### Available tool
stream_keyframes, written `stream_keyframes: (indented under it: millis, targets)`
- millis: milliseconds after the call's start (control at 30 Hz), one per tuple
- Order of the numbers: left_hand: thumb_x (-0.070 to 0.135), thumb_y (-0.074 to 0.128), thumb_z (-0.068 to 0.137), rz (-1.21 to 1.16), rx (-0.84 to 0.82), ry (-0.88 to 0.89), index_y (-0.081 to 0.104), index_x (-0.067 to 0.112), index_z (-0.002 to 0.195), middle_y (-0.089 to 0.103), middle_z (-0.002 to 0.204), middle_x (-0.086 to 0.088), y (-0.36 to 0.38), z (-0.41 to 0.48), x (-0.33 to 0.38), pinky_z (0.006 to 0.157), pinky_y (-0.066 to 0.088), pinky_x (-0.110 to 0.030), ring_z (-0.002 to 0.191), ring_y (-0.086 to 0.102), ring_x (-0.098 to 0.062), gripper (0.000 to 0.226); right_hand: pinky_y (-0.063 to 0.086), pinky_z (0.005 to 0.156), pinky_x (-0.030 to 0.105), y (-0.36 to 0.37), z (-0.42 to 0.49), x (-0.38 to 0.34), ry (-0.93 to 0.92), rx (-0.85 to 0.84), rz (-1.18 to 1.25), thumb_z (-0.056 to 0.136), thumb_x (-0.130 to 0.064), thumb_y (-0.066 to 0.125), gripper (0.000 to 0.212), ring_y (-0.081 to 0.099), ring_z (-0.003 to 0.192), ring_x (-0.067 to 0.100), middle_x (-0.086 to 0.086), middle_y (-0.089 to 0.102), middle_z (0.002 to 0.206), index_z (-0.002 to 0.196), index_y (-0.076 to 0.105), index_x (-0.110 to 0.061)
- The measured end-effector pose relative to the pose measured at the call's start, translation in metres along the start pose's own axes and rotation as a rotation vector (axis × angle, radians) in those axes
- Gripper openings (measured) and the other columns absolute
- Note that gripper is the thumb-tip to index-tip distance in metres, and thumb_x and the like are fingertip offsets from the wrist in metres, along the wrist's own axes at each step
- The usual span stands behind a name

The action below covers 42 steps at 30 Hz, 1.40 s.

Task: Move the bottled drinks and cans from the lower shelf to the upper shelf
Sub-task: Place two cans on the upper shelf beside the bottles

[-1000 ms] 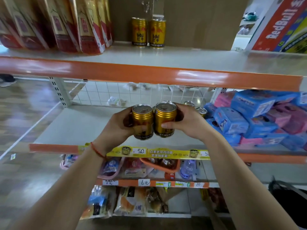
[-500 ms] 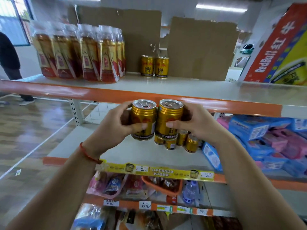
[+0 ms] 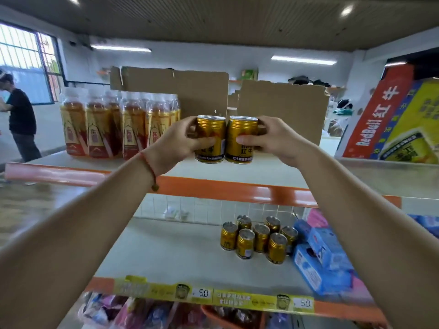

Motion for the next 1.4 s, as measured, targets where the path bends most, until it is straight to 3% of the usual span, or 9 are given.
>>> stream_keyframes:
  millis: [100,200,300,367,600,733,967,1133,1400]
  targets:
    - [0.016,0.075,0.085,0.012,0.047,-0.058,0.053,0.006,0.13,0.067,0.117,-0.008,-0.001,0.034,-0.027,0.096,0.055,-0.036,0.107,0.066,-0.015,0.051,0.052,0.099,0.046,0.004,0.033,0.018,0.062,0.03,-0.005,0.072,-0.015,0.086,0.044,0.067,0.107,0.026,0.011,0.071,0.109,0.11,0.064,-0.011]
    - [0.02,0.077,0.084,0.066,0.068,-0.14,0.046,0.008,0.133,0.064,0.119,-0.008,0.002,0.061,-0.054,0.101,0.051,-0.044,0.112,0.063,-0.022,0.059,0.053,0.096,0.04,0.01,0.059,0.038,0.096,0.058,-0.021,0.072,-0.015,0.086,0.039,0.066,0.103,0.021,0.0,0.069,0.098,0.103,0.064,-0.018]
    - [0.02,0.074,0.087,0.153,0.067,-0.198,0.043,0.008,0.136,0.06,0.119,-0.005,0.007,0.083,-0.073,0.099,0.049,-0.036,0.112,0.059,-0.021,0.059,0.051,0.088,0.034,0.016,0.081,0.059,0.127,0.063,-0.029,0.073,-0.014,0.085,0.033,0.064,0.097,0.019,-0.005,0.067,0.09,0.097,0.063,-0.022]
    - [0.021,0.073,0.088,0.213,0.065,-0.235,0.043,0.008,0.134,0.058,0.116,-0.003,0.008,0.095,-0.083,0.092,0.046,-0.03,0.109,0.057,-0.019,0.056,0.051,0.091,0.035,0.02,0.093,0.069,0.141,0.066,-0.048,0.074,-0.014,0.085,0.032,0.064,0.096,0.018,-0.005,0.068,0.091,0.097,0.063,-0.022]
    - [0.019,0.075,0.087,0.226,0.091,-0.329,0.047,0.013,0.124,0.058,0.109,0.001,0.009,0.12,-0.107,0.089,0.038,-0.027,0.107,0.056,-0.015,0.046,0.052,0.097,0.041,0.019,0.122,0.092,0.205,0.092,-0.09,0.072,-0.014,0.086,0.043,0.065,0.104,0.024,0.003,0.071,0.1,0.111,0.067,-0.011]
    - [0.023,0.077,0.084,0.243,0.087,-0.335,0.049,0.012,0.129,0.062,0.119,-0.005,0.007,0.127,-0.117,0.094,0.047,-0.034,0.111,0.058,-0.022,0.054,0.053,0.096,0.042,0.02,0.128,0.099,0.239,0.131,-0.109,0.07,-0.012,0.087,0.042,0.067,0.103,0.026,0.007,0.072,0.1,0.108,0.07,-0.007]
    - [0.024,0.077,0.084,0.281,0.057,-0.327,0.05,0.012,0.132,0.062,0.126,-0.007,0.008,0.131,-0.12,0.104,0.047,-0.046,0.117,0.058,-0.025,0.057,0.055,0.092,0.044,0.023,0.135,0.099,0.255,0.169,-0.165,0.067,-0.016,0.089,0.038,0.068,0.098,0.028,0.01,0.073,0.099,0.1,0.072,-0.007]
    - [0.026,0.078,0.084,0.297,0.057,-0.311,0.052,0.013,0.133,0.063,0.128,-0.007,0.008,0.136,-0.124,0.104,0.048,-0.046,0.116,0.059,-0.024,0.057,0.055,0.091,0.045,0.028,0.136,0.1,0.259,0.197,-0.179,0.067,-0.016,0.088,0.038,0.068,0.097,0.028,0.011,0.072,0.1,0.098,0.069,-0.006]
    - [0.021,0.074,0.087,0.279,0.041,-0.29,0.05,0.011,0.137,0.061,0.131,-0.008,0.008,0.137,-0.124,0.107,0.045,-0.046,0.122,0.057,-0.026,0.056,0.054,0.08,0.036,0.034,0.134,0.099,0.252,0.235,-0.2,0.07,-0.019,0.087,0.041,0.066,0.096,0.027,0.009,0.071,0.103,0.103,0.067,-0.007]
Point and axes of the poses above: each hand's wrist, its own z-axis towards the middle knuckle, its own y-axis out of the palm, x = y × z, the point moved 1 cm from there along z, towards the middle knuckle
